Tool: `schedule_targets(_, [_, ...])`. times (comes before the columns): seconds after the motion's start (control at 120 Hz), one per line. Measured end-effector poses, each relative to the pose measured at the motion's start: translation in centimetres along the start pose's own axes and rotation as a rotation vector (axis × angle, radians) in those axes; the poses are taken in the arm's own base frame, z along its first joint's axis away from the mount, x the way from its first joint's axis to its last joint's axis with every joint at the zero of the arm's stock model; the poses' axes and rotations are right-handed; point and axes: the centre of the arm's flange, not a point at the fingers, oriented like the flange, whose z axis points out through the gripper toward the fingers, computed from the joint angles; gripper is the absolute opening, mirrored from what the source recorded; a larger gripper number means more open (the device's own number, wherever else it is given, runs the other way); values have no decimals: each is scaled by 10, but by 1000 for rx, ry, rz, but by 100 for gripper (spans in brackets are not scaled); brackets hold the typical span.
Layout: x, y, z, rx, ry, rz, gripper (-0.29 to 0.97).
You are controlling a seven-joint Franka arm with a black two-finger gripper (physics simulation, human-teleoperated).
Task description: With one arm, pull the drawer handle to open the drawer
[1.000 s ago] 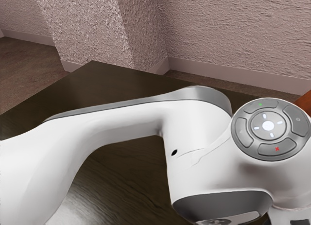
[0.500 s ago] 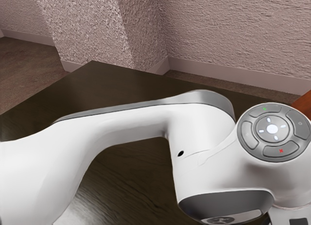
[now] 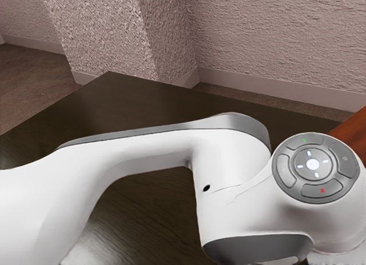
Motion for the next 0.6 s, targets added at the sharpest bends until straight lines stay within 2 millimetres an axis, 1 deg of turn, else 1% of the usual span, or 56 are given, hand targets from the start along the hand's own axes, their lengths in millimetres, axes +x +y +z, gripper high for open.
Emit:
schedule_targets(0.117, [-1, -2, -6, 11, 4, -3, 58])
schedule_targets(0.258, [-2, -5, -8, 22, 11, -7, 54])
schedule_targets(0.308, [-2, -4, -7, 21, 11, -7, 57])
schedule_targets(0.417, [-2, 0, -2, 15, 8, -4, 69])
schedule_targets(0.492, [-2, 4, -2, 12, 6, -1, 68])
schedule_targets(0.6, [-2, 11, -8, 19, 3, 5, 61])
